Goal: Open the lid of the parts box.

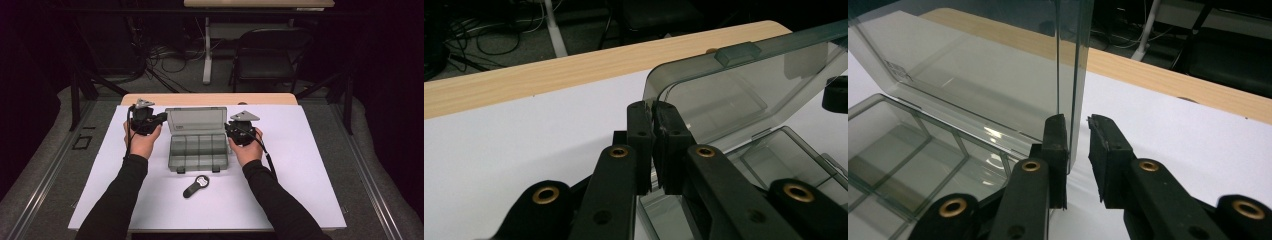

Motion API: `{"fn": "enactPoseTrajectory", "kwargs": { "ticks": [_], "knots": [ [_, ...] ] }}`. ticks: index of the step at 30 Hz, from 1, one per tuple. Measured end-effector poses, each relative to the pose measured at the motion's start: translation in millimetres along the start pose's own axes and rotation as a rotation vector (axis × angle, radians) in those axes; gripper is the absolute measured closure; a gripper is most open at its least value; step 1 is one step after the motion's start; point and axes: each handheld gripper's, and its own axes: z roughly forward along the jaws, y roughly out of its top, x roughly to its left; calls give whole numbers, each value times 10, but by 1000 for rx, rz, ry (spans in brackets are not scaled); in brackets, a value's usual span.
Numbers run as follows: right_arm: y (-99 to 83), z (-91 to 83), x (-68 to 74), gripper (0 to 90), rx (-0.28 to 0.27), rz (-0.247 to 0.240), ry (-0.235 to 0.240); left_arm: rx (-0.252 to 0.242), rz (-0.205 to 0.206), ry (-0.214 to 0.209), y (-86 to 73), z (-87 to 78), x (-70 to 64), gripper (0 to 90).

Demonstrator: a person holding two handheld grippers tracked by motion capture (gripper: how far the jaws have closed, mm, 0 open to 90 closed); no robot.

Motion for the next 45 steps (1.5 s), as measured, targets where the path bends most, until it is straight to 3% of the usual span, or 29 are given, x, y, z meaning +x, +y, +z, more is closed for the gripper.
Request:
{"fn": "enactPoseTrajectory", "kwargs": {
  "ticks": [26,45],
  "knots": [
    [-152,246,0,840,51,118,-4,2,-19,-3,14,45,26,868],
    [-141,254,8,871,53,131,-12,10,-28,0,-3,52,44,814]
  ]
}}
